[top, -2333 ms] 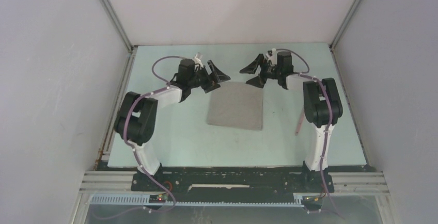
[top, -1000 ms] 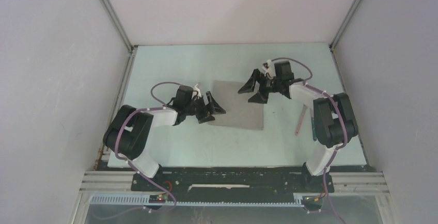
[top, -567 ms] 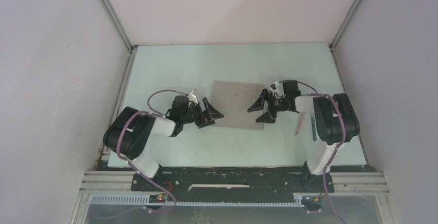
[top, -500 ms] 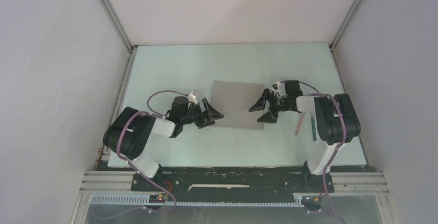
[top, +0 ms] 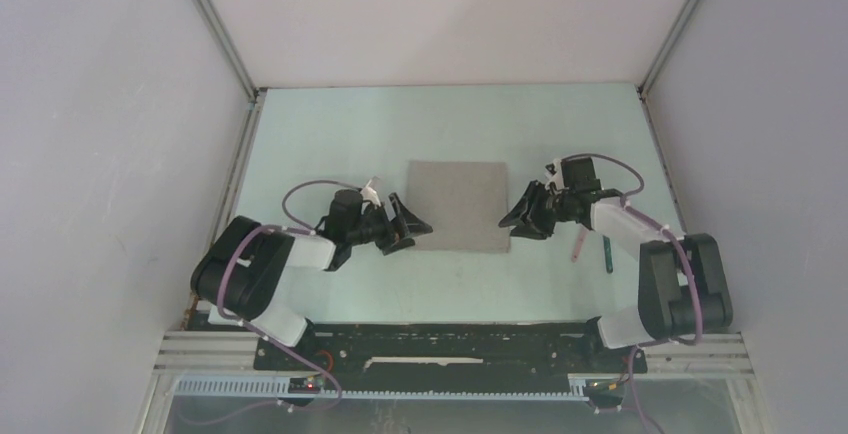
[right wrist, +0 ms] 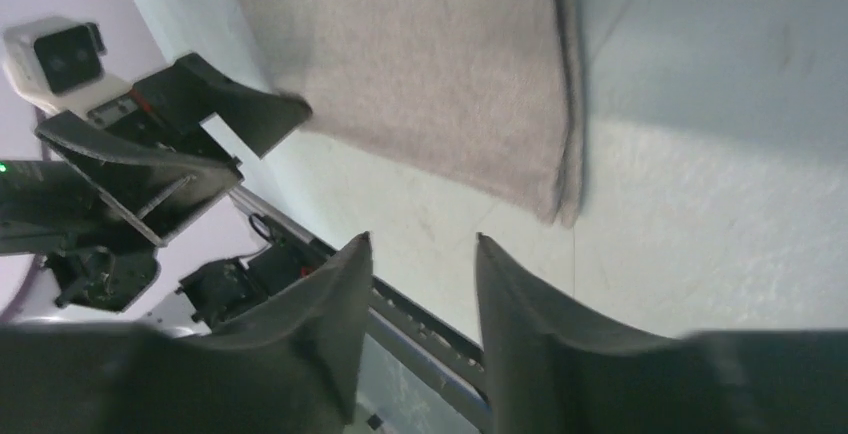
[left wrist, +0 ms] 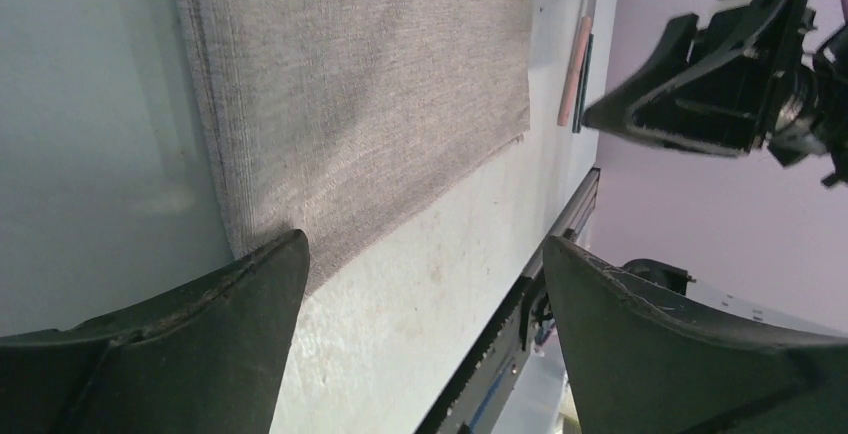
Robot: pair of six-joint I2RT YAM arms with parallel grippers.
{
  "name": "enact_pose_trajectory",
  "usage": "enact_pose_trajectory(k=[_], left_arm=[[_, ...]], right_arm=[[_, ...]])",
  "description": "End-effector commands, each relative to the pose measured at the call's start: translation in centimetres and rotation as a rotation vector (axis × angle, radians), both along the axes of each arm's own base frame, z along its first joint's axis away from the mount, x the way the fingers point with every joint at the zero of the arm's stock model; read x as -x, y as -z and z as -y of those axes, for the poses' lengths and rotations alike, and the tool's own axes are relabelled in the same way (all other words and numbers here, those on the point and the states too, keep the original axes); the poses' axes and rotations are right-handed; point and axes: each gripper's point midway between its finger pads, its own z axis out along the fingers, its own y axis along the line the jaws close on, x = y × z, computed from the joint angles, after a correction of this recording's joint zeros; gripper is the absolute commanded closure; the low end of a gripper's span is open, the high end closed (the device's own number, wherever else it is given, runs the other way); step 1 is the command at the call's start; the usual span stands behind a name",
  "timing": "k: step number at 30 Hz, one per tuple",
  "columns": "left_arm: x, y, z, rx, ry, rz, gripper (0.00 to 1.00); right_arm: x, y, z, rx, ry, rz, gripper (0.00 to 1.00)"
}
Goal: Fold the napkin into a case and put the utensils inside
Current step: Smooth out the square-folded napkin at the center of the board, then pick up the top corner of the square-folded napkin from the center of the board.
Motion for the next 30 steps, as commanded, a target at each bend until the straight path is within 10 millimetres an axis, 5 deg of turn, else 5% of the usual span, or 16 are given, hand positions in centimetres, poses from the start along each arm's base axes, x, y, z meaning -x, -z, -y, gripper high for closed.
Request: enact_pose_trajectory(k=[1, 7, 15, 23, 30], left_arm=[[0.7, -2.8, 0.4, -0.028, 0.041, -0.035, 0.04], [-1.7, -4.6, -2.7, -0.231, -0.056, 0.059, 0.0], [-1.9, 0.8, -3.0, -0.277, -0.069, -0.042, 0.12], [0.1, 4.0, -0.9, -0.178, -0.036, -0.138, 0.4], [3.2, 2.4, 2.5, -0.09, 0.002, -0.136, 0.51]], right_arm=[[1.9, 0.0, -0.6, 0.04, 0.121, -0.08, 0.6], [1.4, 0.2, 0.5, 0.087, 0.152, -0.047, 0.59], [1.2, 1.3, -0.4, 0.042, 0.082, -0.057, 0.65], [1.0, 2.6, 0.6, 0.064, 0.08, -0.073, 0.75], [0.7, 3.3, 3.4, 0.115, 0.121, -0.077, 0.75]])
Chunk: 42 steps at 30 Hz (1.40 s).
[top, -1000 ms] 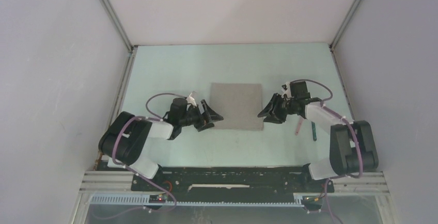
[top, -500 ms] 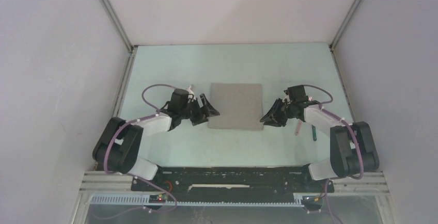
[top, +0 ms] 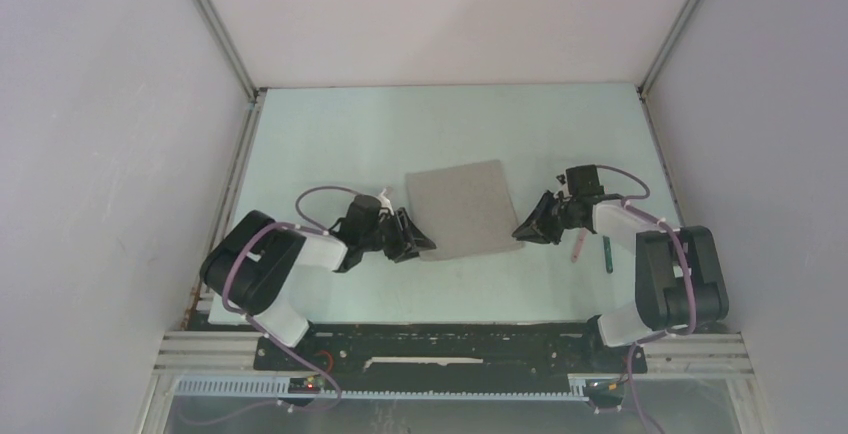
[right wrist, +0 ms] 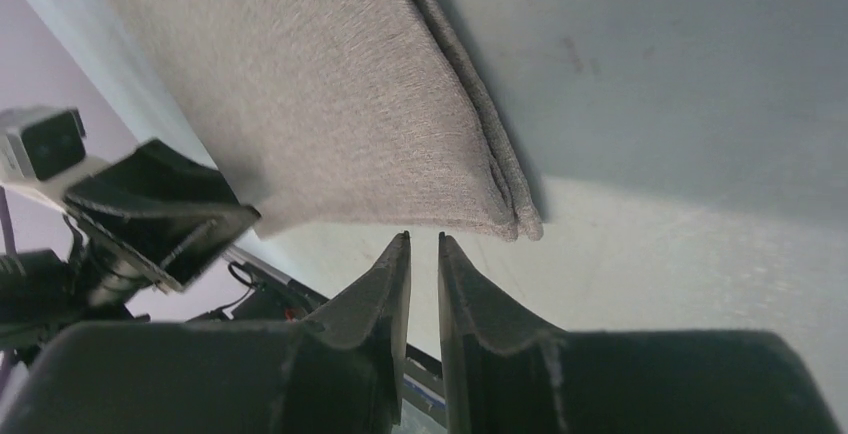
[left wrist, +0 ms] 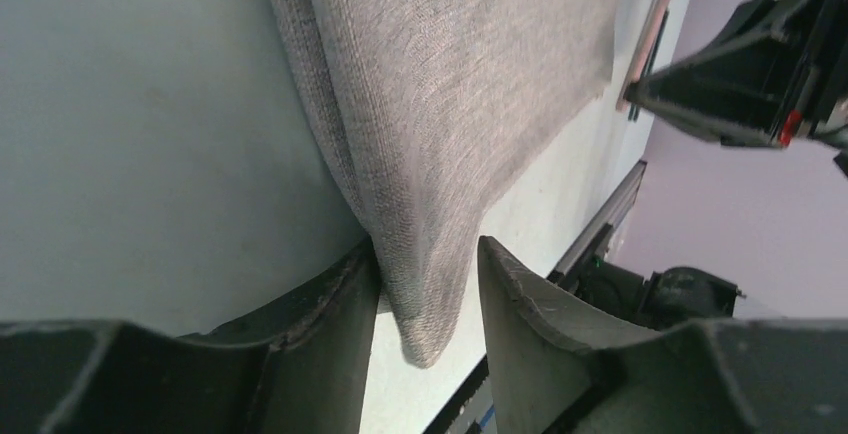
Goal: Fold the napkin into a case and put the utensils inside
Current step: Pick up the top corner of the square-folded napkin from the center of the board.
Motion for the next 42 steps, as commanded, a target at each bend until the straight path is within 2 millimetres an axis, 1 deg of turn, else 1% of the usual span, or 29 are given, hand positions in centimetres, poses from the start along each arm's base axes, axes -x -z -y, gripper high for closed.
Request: enact_pose_trajectory(k=[1, 3, 5, 6, 8, 10, 12, 15, 18, 21, 23, 25, 26, 28, 30, 36, 38, 42], left_arm=[[1.9, -0.4, 1.7, 0.034, 0.001, -0.025, 0.51], [2.3, -0.9, 2.6, 0.057, 0.006, -0.027, 0.51], [2.8, -1.4, 3.3, 0.081, 0.021, -0.033, 0.47], [3.1, -1.6, 3.5, 0.087, 0.03, -0.034, 0.45], [3.6, -1.8, 3.4, 0.091, 0.035, -0.034, 0.43], [4.1, -1.7, 3.1, 0.083, 0.046, -0.04, 0.38], [4.5, -1.5, 2.9, 0.074, 0.052, -0.041, 0.34], [4.6, -1.0, 2.6, 0.055, 0.05, -0.043, 0.34], [4.6, -0.7, 2.5, 0.051, 0.047, -0.046, 0.35], [4.6, -0.7, 2.3, 0.047, 0.045, -0.038, 0.33], [4.6, -0.9, 2.1, 0.046, 0.043, -0.033, 0.3], [4.6, -1.0, 1.8, 0.038, 0.04, -0.023, 0.27], [4.6, -1.2, 1.7, 0.034, 0.041, -0.017, 0.25], [4.5, -1.3, 1.2, 0.013, 0.037, -0.005, 0.24], [4.3, -1.7, 0.8, -0.012, 0.036, 0.017, 0.23], [3.7, -3.0, 0.2, -0.061, 0.033, 0.074, 0.22], [3.6, -3.1, -0.1, -0.075, 0.031, 0.082, 0.22], [3.6, -3.0, -0.3, -0.077, 0.026, 0.082, 0.22]], right_arm=[[-0.3, 0.3, 2.1, 0.044, 0.006, 0.024, 0.74], [-0.5, 0.3, 2.9, 0.048, 0.024, 0.028, 0.74], [-0.8, 0.3, 3.6, 0.036, 0.039, 0.03, 0.72], [-0.9, 0.3, 4.0, 0.034, 0.051, 0.031, 0.7], [-1.1, 0.5, 4.7, 0.042, 0.057, 0.038, 0.66], [-1.1, 0.9, 5.3, 0.047, 0.06, 0.033, 0.65], [-1.2, 1.1, 5.5, 0.033, 0.056, 0.03, 0.65], [-1.4, 1.3, 5.0, -0.003, 0.029, 0.026, 0.65], [-2.0, 1.3, 5.2, 0.015, 0.021, 0.037, 0.62], [-2.6, 1.1, 5.2, 0.008, 0.015, 0.045, 0.61], [-2.8, 1.1, 5.0, -0.006, 0.01, 0.044, 0.63], [-2.9, 1.1, 4.8, -0.008, 0.005, 0.046, 0.68], [-2.8, 1.1, 4.7, -0.006, 0.0, 0.048, 0.69], [-2.8, 1.2, 4.5, -0.003, -0.009, 0.046, 0.66], [-2.7, 1.4, 4.2, -0.005, -0.02, 0.038, 0.66], [-2.8, 1.5, 4.1, -0.008, -0.023, 0.041, 0.7], [-2.9, 1.4, 4.1, -0.008, -0.023, 0.042, 0.72], [-2.8, 1.2, 3.9, -0.013, -0.033, 0.047, 0.71]])
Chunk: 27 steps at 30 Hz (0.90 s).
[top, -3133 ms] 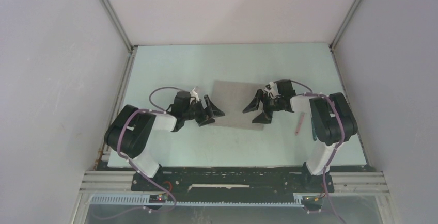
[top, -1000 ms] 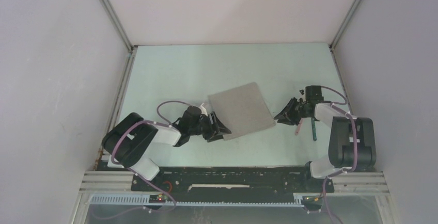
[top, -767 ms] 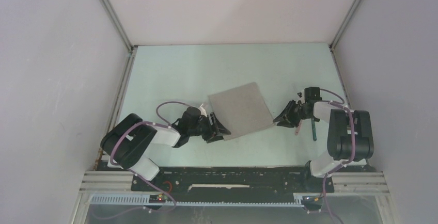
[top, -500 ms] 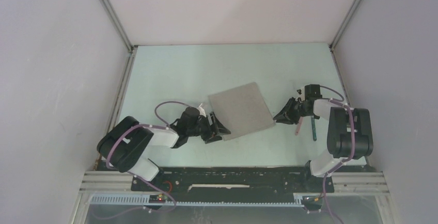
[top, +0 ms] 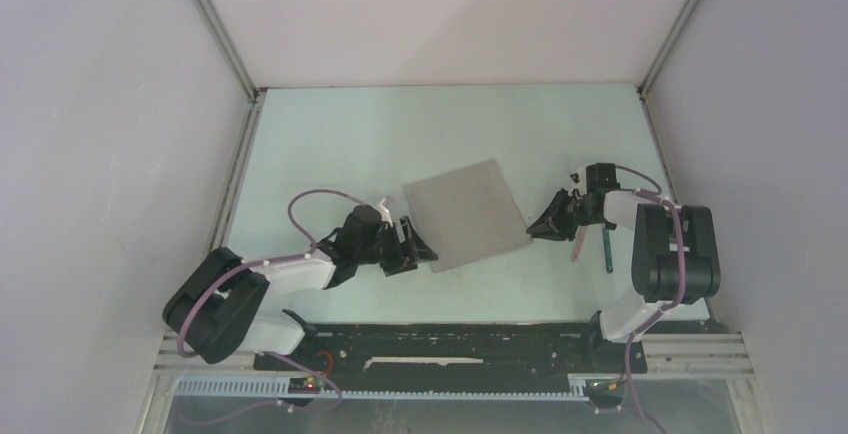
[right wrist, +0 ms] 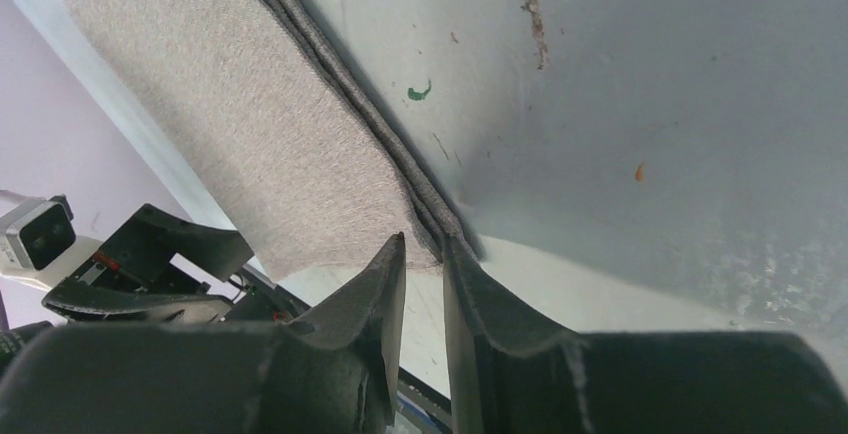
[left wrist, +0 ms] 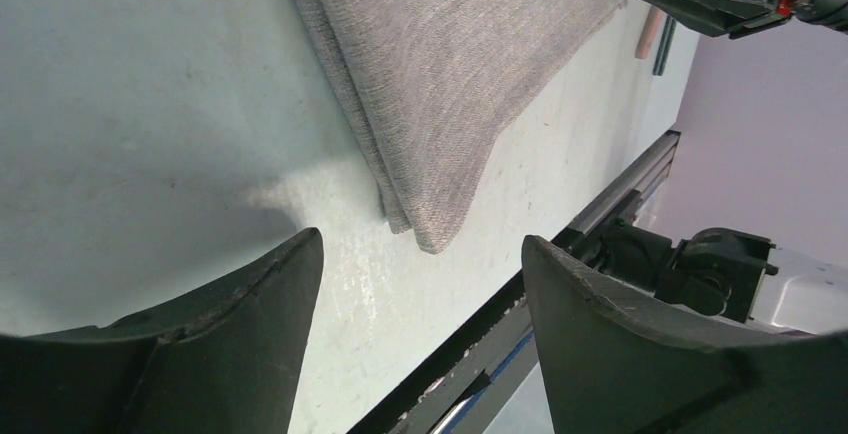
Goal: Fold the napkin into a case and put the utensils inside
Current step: Pick up the top corner of the square-folded napkin from the center of the board.
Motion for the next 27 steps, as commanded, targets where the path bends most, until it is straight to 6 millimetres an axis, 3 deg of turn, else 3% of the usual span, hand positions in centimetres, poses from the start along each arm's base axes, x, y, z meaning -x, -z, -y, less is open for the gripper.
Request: enact_pose_trajectory(k=[1, 17, 27], left_arm=[[-1.08, -0.82, -0.35, -0.024, -0.008, 0.056, 0.22], [-1.43, -1.55, -0.86, -0.017, -0.024, 0.074, 0.21], [-1.59, -1.64, -1.05, -0.017, -0.032, 0.076, 0.2]], right_arm=[[-1.07, -1.02, -0.48, -0.007, -0.036, 0.06, 0.71], [-1.05, -0.91, -0.69, -0.013, -0.043, 0.057, 0.73], [-0.97, -1.67, -0.59, -0.001, -0.042, 0.075, 1.0]])
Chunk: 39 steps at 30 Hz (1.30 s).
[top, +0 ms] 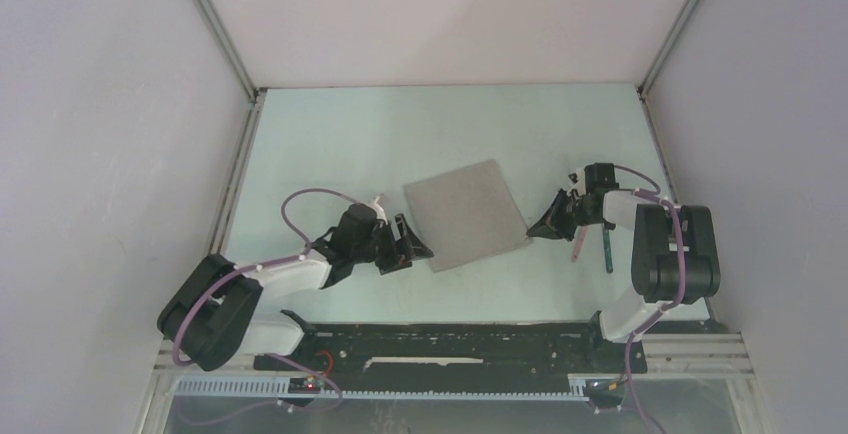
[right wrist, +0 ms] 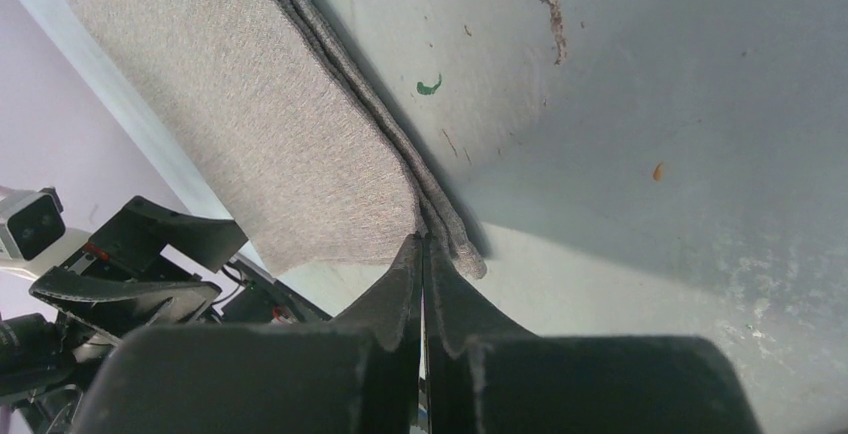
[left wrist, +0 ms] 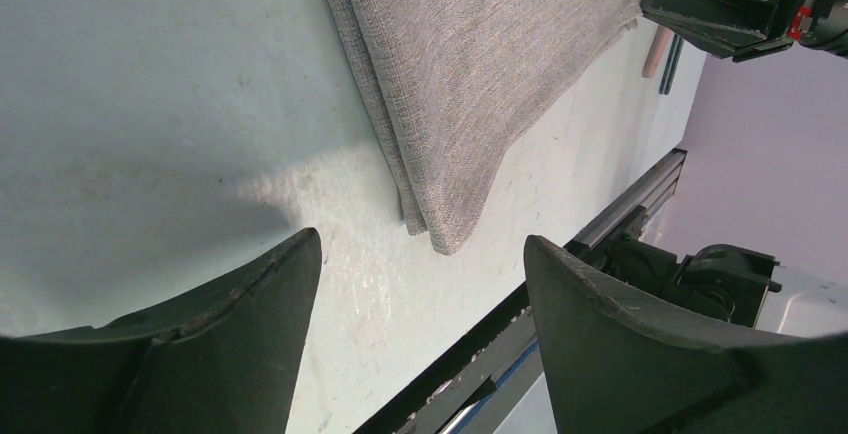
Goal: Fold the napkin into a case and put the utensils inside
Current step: Pick up the top corner of the square-folded napkin from the center of the board, then fold the top corner of the square-folded napkin at the center of the board.
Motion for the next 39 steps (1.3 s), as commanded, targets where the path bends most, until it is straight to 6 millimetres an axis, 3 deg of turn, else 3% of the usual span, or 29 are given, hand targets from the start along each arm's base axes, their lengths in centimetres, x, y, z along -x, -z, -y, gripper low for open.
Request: enact_pose_trajectory(k=[1, 8, 14, 20, 24, 28, 33, 39], left_arm=[[-1.0, -1.5, 0.2, 0.013, 0.004, 0.067, 0.2], [-1.1, -1.6, 0.1, 0.014, -0.001, 0.067, 0.2], [-1.7, -2.1, -0.6, 0.008, -0.023, 0.08, 0.2], [-2.8, -3.6, -2.3, 0.016, -0.075, 0.113, 0.2], [-3.1, -4.8, -3.8, 0.01, -0.114, 0.14, 0.2], [-3.3, -5.6, -4.8, 0.001, -0.142, 0.17, 0.19], [-2.6, -5.6, -5.6, -0.002, -0.155, 0.16, 0.19], [-2.4, -5.8, -6.4, -0.011, -0.172, 0.169, 0.19]], right_arm=[[-1.1, -1.7, -0.2, 0.009, -0.028, 0.075, 1.0], [-0.8, -2.4, -0.6, -0.005, -0.04, 0.085, 1.0], [-0.5, -3.7, -2.1, -0.061, -0.076, 0.107, 1.0], [-0.6, -3.9, -7.1, -0.105, -0.195, 0.121, 1.0], [-2.2, -5.0, -11.2, -0.183, -0.208, 0.149, 1.0], [-5.1, -6.4, -15.3, -0.273, -0.18, 0.172, 1.0], [-8.3, -6.5, -18.4, -0.315, -0.125, 0.182, 1.0], [-10.6, -5.8, -21.2, -0.32, -0.119, 0.155, 1.0]])
